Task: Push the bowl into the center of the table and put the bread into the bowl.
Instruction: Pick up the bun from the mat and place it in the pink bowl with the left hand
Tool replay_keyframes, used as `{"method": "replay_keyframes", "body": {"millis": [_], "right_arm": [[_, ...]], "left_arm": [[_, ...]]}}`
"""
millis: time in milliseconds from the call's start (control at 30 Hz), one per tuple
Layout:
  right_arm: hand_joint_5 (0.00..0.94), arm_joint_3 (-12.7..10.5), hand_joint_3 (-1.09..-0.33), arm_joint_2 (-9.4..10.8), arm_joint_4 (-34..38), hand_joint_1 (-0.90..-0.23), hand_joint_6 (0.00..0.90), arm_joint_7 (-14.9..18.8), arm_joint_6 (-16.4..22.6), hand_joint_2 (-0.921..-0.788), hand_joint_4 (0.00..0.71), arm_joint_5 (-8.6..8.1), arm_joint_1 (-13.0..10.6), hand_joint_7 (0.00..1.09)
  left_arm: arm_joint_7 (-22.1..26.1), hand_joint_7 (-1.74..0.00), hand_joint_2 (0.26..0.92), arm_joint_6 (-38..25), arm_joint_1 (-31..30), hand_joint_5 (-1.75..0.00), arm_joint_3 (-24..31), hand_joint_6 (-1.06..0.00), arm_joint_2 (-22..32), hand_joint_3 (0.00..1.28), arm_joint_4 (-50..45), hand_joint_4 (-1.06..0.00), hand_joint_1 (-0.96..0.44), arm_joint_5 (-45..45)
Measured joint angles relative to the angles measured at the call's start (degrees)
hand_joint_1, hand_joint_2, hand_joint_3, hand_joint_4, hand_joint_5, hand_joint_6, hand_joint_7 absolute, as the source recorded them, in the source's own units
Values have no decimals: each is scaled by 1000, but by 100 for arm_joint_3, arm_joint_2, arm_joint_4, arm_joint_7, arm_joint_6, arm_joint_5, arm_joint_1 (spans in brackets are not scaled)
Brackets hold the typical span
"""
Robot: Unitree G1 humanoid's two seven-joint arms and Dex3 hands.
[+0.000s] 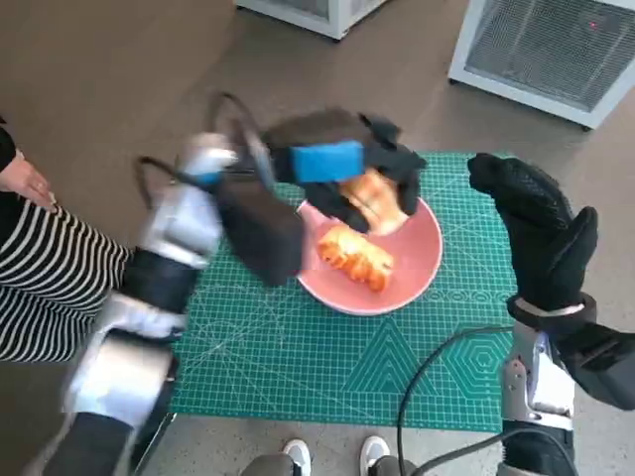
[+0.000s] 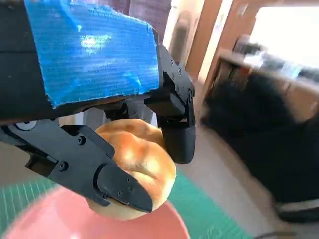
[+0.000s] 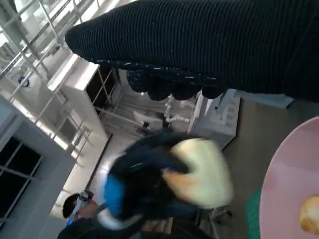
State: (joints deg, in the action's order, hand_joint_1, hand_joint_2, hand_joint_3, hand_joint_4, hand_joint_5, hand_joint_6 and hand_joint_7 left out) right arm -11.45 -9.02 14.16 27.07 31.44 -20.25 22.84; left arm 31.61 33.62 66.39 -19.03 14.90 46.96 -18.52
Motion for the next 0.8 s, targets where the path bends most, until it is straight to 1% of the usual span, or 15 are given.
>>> {"method": "replay_keyframes", "body": {"millis": [67,100,167,200,233,267,300,333,433,533,667,800], "right_arm": [[0,-8,-657,0,-2,-678,89,0,2,-921,139,0,-5,429],[0,-14,-657,0,-2,-678,89,0,5,-921,139,1,-8,429],[0,-25,-658,0,-2,-678,88,-1,13,-921,139,3,-8,429],[0,-34,-658,0,-2,-678,88,-1,19,-921,138,3,-8,430],[0,-43,-658,0,-1,-678,88,-1,28,-921,138,4,-11,430],[0,-56,-658,0,0,-678,87,-4,36,-921,138,5,-14,430],[0,-63,-658,0,2,-678,87,-6,43,-921,138,7,-15,430],[0,-68,-659,0,4,-678,87,-6,46,-921,137,8,-15,430],[1,-71,-659,2,22,-678,86,-8,49,-921,139,15,-15,431],[1,-77,-660,3,40,-677,85,-11,51,-921,139,19,-15,431],[1,-81,-660,3,46,-676,85,-16,55,-921,140,21,-15,432],[1,-81,-661,3,45,-673,85,-21,55,-921,140,23,-14,433]], "left_arm": [[-72,-1240,921,-3,32,-1216,-74,-580,-122,118,238,-617,0,-124],[-125,-1285,921,7,48,-1245,-115,-559,-170,151,362,-564,0,-186],[-282,-1328,921,37,72,-1274,-221,-537,-246,183,579,-514,0,-358],[-345,-1378,921,42,79,-1073,-272,-505,-274,216,662,-468,-125,-436],[-412,-1246,902,43,85,-951,-328,-454,-296,211,752,-442,-125,-523],[-519,-961,889,38,102,-706,-404,-428,-331,178,862,-441,-120,-641],[-595,-730,895,16,111,-499,-477,-437,-359,133,957,-467,-116,-739],[-665,-558,895,-1,117,-335,-538,-423,-390,96,1046,-446,-125,-834],[-833,-329,897,-46,117,-115,-709,-393,-444,48,1253,-385,-156,-1077],[-972,-216,902,-101,117,-38,-812,-393,-457,25,1361,-317,-210,-1267],[-1159,-153,908,-168,117,-8,-852,-402,-452,13,1455,-282,-256,-1338],[-1278,-132,910,-182,116,-2,-840,-407,-424,9,1536,-273,-273,-1335]]}}
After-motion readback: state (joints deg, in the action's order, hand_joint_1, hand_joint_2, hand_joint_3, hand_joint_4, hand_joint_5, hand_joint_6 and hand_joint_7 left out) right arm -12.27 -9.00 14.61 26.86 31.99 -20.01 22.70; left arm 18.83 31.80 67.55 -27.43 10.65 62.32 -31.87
